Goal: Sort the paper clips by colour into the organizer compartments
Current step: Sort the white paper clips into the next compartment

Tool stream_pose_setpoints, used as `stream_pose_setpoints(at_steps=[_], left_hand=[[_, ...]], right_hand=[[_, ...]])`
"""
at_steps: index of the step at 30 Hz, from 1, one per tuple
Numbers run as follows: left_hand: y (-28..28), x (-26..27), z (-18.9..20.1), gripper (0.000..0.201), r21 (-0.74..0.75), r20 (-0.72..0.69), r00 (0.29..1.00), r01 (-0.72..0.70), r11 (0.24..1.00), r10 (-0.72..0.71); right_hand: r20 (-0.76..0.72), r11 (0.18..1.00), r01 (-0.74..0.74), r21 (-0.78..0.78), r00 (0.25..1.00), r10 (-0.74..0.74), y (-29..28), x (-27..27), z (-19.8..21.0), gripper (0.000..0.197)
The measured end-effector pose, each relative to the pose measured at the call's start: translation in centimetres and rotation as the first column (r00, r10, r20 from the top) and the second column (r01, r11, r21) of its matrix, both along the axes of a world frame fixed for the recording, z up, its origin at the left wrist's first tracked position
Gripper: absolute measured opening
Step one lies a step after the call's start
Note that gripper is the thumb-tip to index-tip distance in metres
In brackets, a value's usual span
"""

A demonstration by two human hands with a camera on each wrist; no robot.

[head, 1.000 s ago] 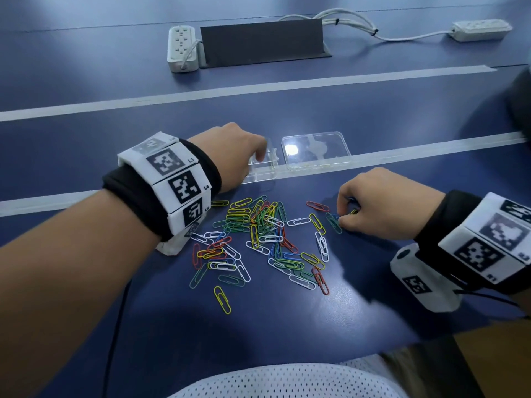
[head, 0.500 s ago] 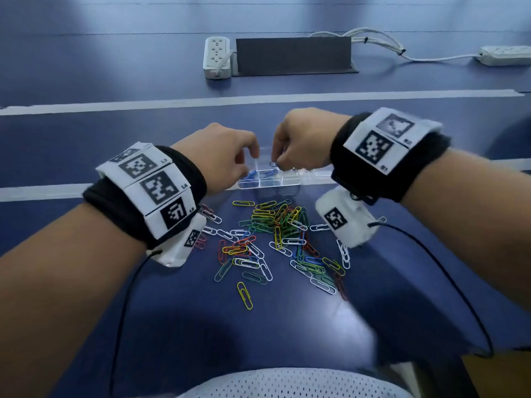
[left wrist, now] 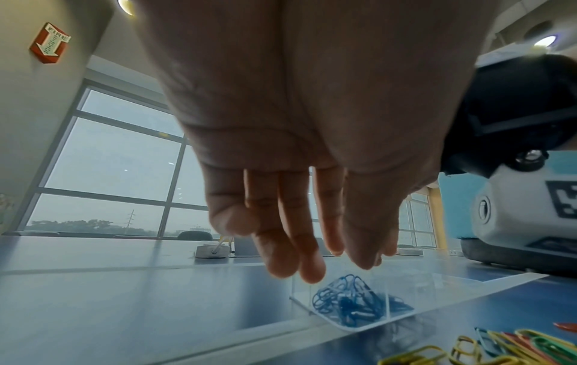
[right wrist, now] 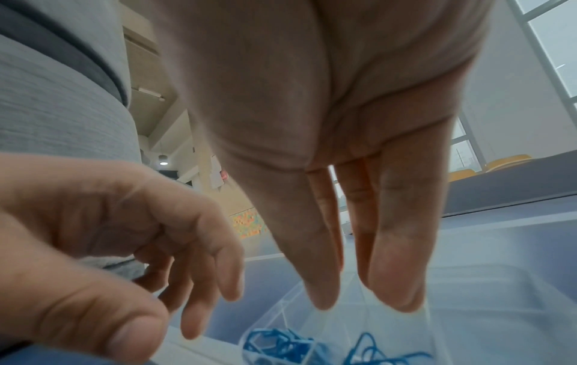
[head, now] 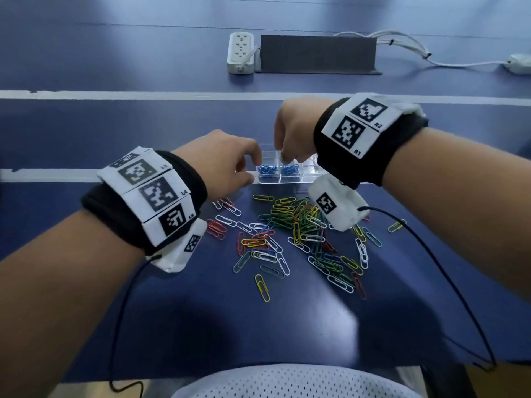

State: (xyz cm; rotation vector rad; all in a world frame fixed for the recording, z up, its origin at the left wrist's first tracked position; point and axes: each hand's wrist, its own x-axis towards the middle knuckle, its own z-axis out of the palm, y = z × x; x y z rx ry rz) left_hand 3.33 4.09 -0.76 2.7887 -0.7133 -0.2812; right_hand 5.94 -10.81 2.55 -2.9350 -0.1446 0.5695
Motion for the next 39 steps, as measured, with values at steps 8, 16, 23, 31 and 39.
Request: stream_pose_setpoints(at_steps=[8,16,23,31,39], left_hand=[[-0.8,-1.2,0.4,0.010,0.038,-0.087,0.992,0.097,0.995,-0.094],[-2.1,-3.1,-0.1,0.015,0.175,-0.172,0.975,0.172,0.969,-0.142],[-2.5,-3.8,-1.1,0.015,0.245,-0.131,0.990,0.091,0.965,-0.060],[-1.3,-3.5,-0.2,0.011,0.145,-0.144,0.988,0.072,0.987,-0.051],[-1.3,-5.4,-0.1,0.020,0.056,-0.195,0.968,0.174,0.983,-0.160]], right_hand=[[0.043,1.000,-0.024,0.000,0.999,0.024,-1.7,-2.7,0.1,0.018],[-0.032,0.934,-0.346,0.093,0.936,0.350,-1.4,-7.6,-1.4,0.021],[-0.051,0.913,-0.396,0.097,0.914,0.402,-1.6,-7.9,-2.4,0.014],[-0.097,0.927,-0.360,0.104,0.924,0.370,-3.9,-7.8,-2.9,0.020],[-0.111,0.901,-0.420,0.110,0.896,0.431,-5.4,-8.7,-3.1,0.019]])
